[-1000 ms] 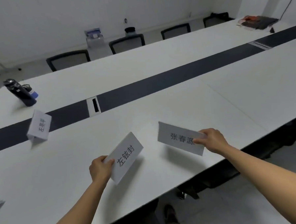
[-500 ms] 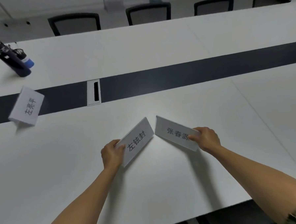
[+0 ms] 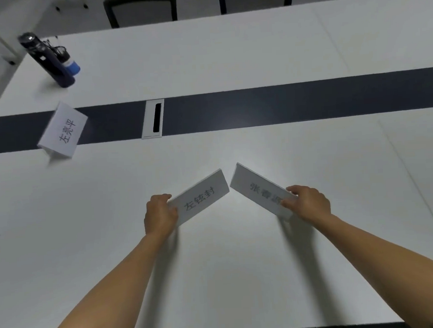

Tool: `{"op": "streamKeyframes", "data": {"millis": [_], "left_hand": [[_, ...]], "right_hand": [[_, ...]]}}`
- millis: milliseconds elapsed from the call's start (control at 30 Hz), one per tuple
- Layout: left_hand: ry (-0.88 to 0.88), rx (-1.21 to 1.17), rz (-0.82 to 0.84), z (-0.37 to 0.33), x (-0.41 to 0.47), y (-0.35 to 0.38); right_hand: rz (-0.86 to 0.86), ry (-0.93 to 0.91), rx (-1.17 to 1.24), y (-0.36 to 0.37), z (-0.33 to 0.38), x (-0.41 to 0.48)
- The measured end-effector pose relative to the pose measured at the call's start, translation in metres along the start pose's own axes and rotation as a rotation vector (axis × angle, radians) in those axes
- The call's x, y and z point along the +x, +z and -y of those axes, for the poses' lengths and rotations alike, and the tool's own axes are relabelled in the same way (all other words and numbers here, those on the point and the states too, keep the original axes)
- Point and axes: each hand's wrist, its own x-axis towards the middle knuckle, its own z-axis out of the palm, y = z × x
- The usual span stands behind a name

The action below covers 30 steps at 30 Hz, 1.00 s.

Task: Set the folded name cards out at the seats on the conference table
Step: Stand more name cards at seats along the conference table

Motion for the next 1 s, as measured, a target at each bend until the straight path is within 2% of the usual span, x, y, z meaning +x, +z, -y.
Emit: {"op": "streamKeyframes", "data": {"millis": [67, 167, 300, 500, 700, 867, 1000], "left_hand": [[-0.026, 0.027, -0.029, 0.008, -0.011, -0.007], [-0.052, 0.054, -0.035, 0.028, -0.026, -0.020], [-0.106, 0.120, 0.034, 0.066, -0.038, -0.044], [-0.165, 0.190, 0.078, 0.144, -0.034, -0.077], [-0.106, 0.298, 0.135, 0.223, 0.002, -0.099], [-0.086, 0.382, 0.176, 0.289, 0.042, -0.114], [-0.072, 0.387, 0.137, 0.318, 0.062, -0.110]], "right_hand": [[-0.004, -0.024, -0.111, -0.009, 0.011, 0.000], [-0.062, -0.108, -0.142, -0.018, 0.038, 0.000], [-0.132, -0.323, -0.145, -0.015, 0.098, -0.009], [-0.067, -0.622, -0.314, 0.034, 0.189, -0.021], [0.020, -0.563, -0.636, 0.077, 0.238, -0.014], [0.029, -0.474, -0.566, 0.103, 0.271, -0.007], [-0.011, -0.483, -0.529, 0.118, 0.301, -0.004]]}}
